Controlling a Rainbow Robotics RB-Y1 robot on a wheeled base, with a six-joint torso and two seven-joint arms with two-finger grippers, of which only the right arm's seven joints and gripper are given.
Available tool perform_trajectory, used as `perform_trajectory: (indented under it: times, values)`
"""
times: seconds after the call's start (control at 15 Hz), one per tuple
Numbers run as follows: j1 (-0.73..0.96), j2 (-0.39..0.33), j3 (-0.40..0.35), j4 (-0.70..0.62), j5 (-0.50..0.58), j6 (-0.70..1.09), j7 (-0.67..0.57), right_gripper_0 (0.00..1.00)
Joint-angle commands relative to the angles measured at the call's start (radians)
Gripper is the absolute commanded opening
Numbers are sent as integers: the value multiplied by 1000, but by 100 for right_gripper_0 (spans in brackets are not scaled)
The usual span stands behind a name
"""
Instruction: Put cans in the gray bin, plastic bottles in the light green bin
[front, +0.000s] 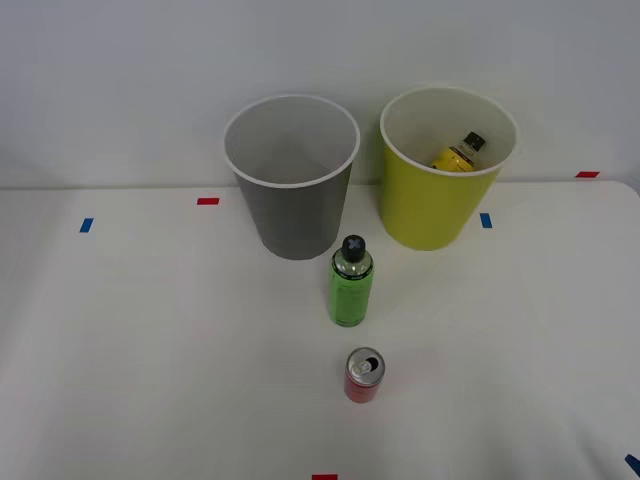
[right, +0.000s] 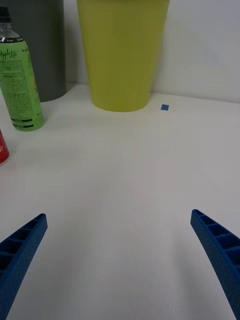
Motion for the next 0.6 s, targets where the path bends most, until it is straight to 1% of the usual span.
perform_trajectory:
  times: [0.07,0.6]
  values:
    - [0,0,0,0,0,0,0,100]
    - [0,0,0,0,0,0,0,100]
